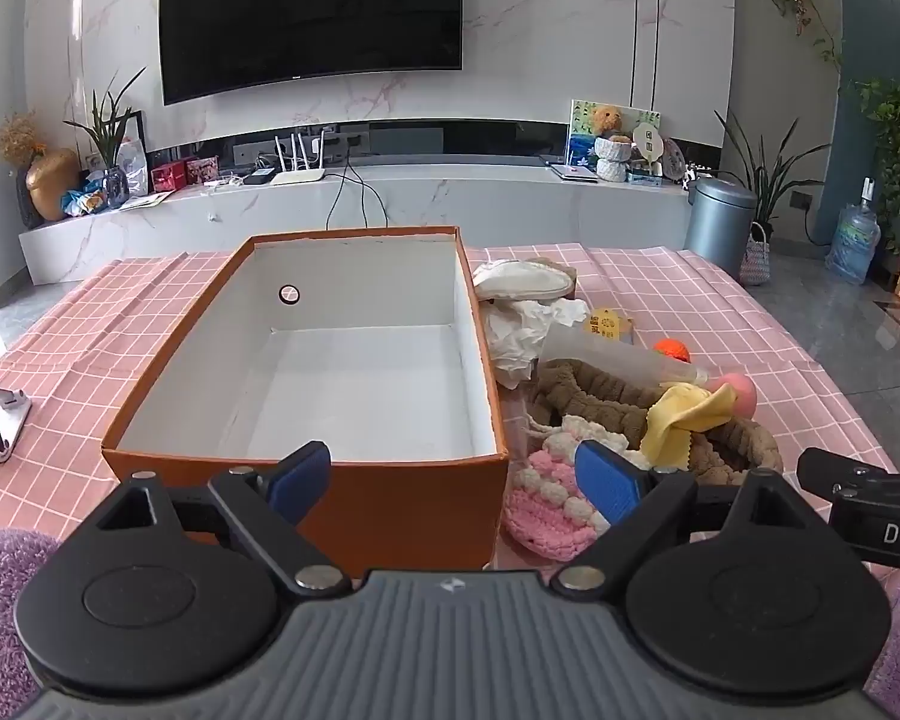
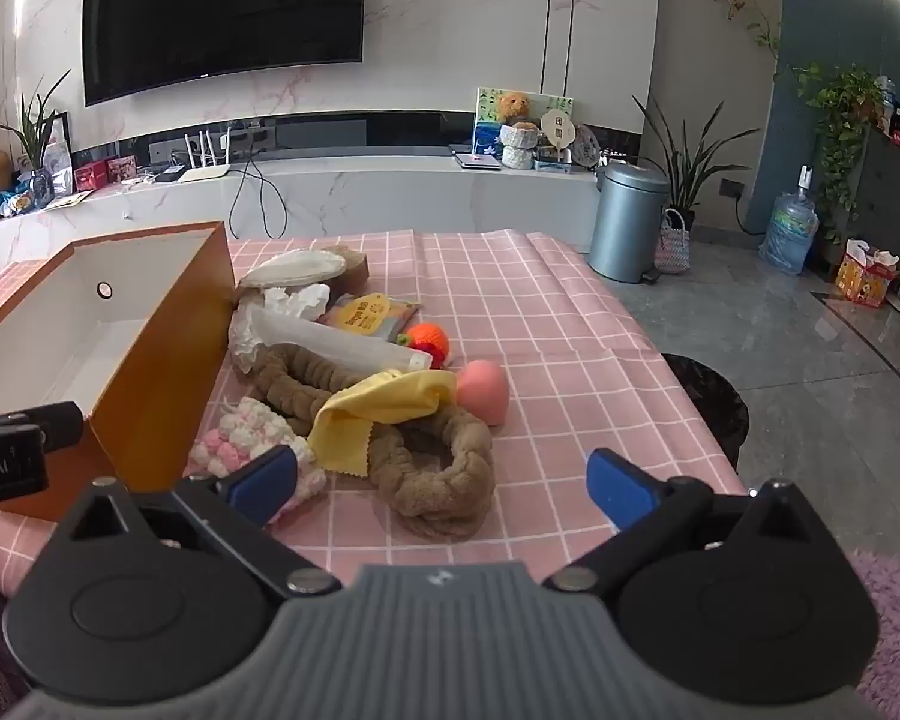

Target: Organize soft objects

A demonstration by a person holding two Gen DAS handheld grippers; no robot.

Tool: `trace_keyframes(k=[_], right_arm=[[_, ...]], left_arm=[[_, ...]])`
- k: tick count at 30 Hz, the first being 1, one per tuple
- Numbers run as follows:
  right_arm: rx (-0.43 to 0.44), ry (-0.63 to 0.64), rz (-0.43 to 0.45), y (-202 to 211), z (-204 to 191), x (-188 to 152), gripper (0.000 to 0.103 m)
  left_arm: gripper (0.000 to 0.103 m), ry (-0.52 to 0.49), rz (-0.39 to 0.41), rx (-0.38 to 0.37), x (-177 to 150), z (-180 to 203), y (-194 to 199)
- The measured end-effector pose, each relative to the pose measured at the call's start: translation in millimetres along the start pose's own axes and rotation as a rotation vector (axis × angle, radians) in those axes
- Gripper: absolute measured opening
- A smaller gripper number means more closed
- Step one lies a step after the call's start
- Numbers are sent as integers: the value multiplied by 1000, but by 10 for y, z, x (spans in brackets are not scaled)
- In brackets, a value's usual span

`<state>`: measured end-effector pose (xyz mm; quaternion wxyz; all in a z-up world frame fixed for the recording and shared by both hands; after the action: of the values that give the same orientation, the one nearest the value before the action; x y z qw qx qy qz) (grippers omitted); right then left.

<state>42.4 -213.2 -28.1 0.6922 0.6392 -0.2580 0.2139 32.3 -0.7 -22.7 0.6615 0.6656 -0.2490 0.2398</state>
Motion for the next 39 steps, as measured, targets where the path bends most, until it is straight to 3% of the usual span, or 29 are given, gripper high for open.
trace_keyframes(k=[39], right_arm=[[-9, -48, 1, 6, 114, -67, 101]], left_arm=[[103, -36, -3, 4, -29, 124, 24]])
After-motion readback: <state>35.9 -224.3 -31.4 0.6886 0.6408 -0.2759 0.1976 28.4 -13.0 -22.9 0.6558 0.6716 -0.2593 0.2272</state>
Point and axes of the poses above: each gripper's, at about its wrist camera, not at the fingertips, and y roughly against the way its jaws point, z to its right, x to its top, the point moved 4 cm from there along -y, roughly the way its jaws point, and after that the axes turned 14 degrees about -z, right-handed, at the moved point
